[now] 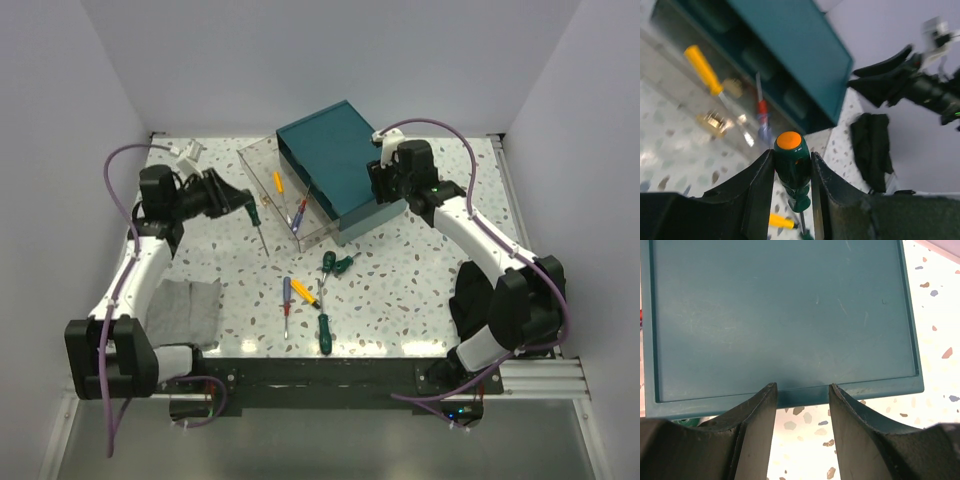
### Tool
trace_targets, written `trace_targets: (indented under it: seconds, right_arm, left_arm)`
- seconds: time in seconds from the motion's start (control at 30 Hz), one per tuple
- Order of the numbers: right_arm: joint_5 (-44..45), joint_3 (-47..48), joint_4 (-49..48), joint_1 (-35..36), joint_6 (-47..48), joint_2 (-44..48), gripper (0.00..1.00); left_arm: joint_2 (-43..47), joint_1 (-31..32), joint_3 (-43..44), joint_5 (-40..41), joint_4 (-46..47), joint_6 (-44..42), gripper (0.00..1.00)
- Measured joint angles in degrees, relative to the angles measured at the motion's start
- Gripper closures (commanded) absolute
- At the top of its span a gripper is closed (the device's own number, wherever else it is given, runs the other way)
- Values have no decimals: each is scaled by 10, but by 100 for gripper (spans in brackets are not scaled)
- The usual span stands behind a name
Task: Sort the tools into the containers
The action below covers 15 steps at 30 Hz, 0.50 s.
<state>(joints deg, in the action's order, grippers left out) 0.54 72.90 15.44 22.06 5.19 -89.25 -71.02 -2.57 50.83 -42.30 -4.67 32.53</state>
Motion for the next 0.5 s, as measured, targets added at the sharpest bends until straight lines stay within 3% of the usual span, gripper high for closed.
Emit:
trace_targets:
  seconds: [0.13, 0.23, 0.4, 0.5]
  right_arm:
    - [0, 8, 0, 0, 0, -2, 51]
    - [0, 11, 0, 0, 0, -3, 50]
    - [0, 10, 0, 0, 5, -1, 50]
    - [0, 3, 1, 0, 9, 8, 50]
  left_arm:
    - [-74, 3, 101, -55, 103, 79, 100]
    - [-146, 12, 187, -20, 103, 108, 100]
    - [-225, 49, 238, 42, 87, 130, 99]
    - [-261, 74, 245, 68, 76, 134, 62]
